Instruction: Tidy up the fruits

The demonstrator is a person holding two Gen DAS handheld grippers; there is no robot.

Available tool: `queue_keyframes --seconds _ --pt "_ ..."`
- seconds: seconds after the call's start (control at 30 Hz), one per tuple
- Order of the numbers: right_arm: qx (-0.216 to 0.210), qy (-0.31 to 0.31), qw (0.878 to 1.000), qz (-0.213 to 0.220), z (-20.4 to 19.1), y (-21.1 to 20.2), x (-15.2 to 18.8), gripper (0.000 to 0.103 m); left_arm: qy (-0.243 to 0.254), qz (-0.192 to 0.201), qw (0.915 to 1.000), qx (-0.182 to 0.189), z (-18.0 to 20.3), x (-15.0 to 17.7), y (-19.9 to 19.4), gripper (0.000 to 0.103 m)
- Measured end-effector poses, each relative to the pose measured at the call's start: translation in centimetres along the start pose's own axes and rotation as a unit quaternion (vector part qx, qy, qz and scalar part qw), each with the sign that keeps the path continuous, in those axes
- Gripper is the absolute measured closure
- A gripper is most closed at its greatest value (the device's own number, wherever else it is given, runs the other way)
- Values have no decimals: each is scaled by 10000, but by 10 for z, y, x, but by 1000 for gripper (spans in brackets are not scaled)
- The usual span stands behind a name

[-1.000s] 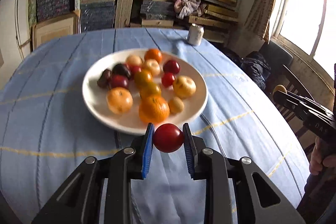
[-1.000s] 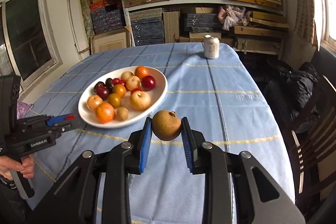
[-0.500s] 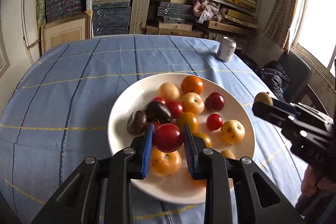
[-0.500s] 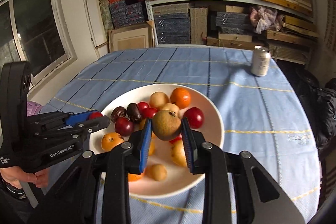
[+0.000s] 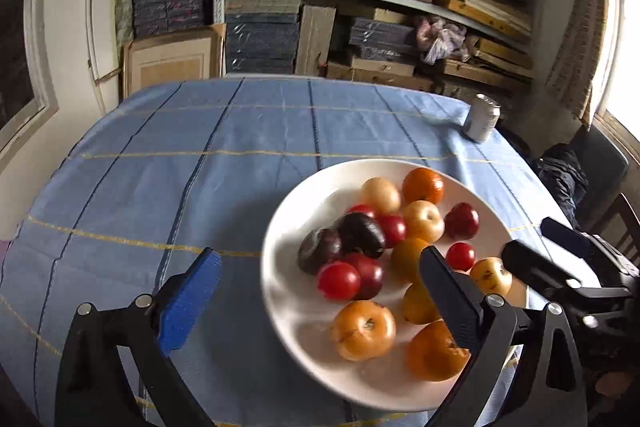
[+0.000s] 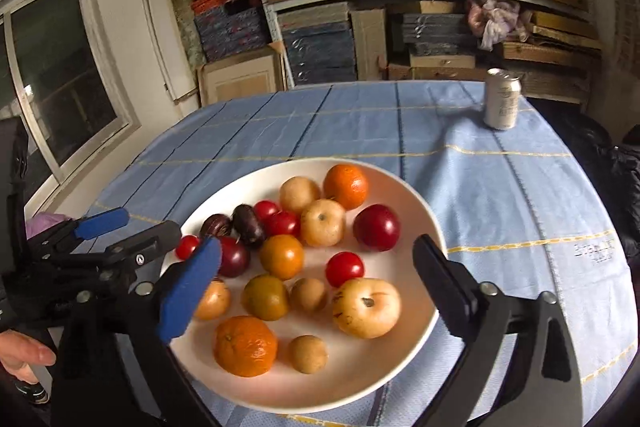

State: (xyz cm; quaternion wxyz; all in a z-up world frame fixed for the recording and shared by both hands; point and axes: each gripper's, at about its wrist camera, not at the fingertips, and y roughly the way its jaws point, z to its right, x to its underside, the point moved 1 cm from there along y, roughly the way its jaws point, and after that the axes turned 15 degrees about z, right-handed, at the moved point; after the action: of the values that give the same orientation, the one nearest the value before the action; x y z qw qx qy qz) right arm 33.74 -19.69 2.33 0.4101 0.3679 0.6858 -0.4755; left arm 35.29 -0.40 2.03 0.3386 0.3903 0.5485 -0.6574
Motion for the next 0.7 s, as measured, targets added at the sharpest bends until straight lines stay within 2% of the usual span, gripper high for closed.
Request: queue_keyframes --seconds 0.1,0.17,0.27,0.33,0.5,0.57,0.7 --pt "238 -140 9996 110 1 -4 -3 4 -256 -399 9988 137 -6 3 7 3" --pt "339 -205 9992 98 1 -6 -3 4 -143 -393 9991 2 -5 3 7 3" --pt "434 -302 9985 121 2 -11 -4 4 259 -251 9988 -333 -1 1 2 3" --pt "538 -385 9977 147 0 -18 -5 4 348 -137 9986 -362 0 -1 -5 3" --pt "827 -523 9950 209 0 -39 -5 4 267 68 9996 20 12 -16 -31 3" --pt "998 -379 9939 266 3 -53 -9 4 370 318 9987 146 23 -23 -52 3" --pt "1385 -169 9892 454 2 -94 -18 4 429 556 9972 254 43 -24 -93 3"
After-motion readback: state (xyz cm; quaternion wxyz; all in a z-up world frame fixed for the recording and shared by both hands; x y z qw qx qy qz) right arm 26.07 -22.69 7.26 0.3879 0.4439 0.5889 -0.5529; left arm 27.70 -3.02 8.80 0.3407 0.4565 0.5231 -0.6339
